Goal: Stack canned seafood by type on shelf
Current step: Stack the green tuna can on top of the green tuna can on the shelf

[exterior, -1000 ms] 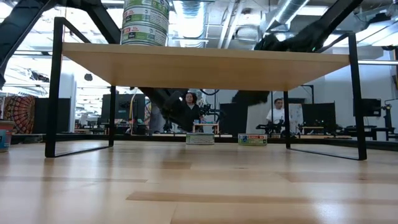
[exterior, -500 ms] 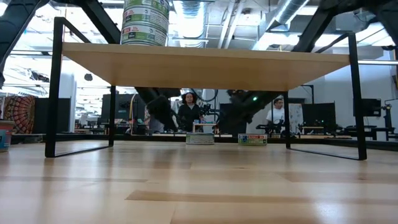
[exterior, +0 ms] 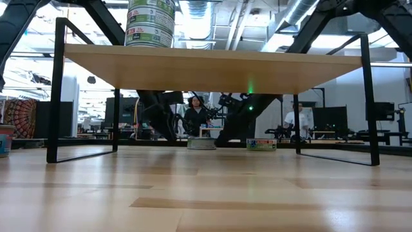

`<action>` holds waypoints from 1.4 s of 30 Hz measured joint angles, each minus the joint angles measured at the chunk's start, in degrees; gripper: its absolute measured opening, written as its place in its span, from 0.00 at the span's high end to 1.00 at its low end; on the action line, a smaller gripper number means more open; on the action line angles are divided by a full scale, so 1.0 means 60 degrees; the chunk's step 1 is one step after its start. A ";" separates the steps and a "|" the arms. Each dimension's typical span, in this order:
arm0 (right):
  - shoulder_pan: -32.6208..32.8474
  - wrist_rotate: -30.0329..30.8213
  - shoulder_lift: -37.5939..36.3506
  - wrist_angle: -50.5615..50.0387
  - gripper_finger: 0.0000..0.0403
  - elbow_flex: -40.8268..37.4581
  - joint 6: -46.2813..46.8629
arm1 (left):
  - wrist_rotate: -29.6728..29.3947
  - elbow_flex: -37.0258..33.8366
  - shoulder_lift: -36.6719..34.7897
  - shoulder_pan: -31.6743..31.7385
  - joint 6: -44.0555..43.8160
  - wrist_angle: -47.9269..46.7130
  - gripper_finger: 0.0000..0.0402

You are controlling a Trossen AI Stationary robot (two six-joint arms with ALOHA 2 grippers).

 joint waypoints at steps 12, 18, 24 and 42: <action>0.0126 0.0018 -0.0004 0.0281 0.21 -0.0002 0.0218 | -0.0325 0.0000 0.0051 -0.0319 0.0540 0.0518 0.48; 0.0185 0.0732 -0.0007 -0.0006 0.21 -0.0006 0.0852 | -0.1231 0.0012 0.0389 -0.0553 -0.0177 0.1263 0.48; 0.0205 0.0801 0.0078 -0.0048 0.21 0.0002 0.1025 | -0.1272 0.0027 0.0835 -0.0842 -0.0286 0.1760 0.48; 0.0878 -0.0013 0.0074 -0.1260 0.21 0.1235 0.0303 | -0.0893 0.0007 0.0925 -0.1049 -0.0884 0.1954 0.48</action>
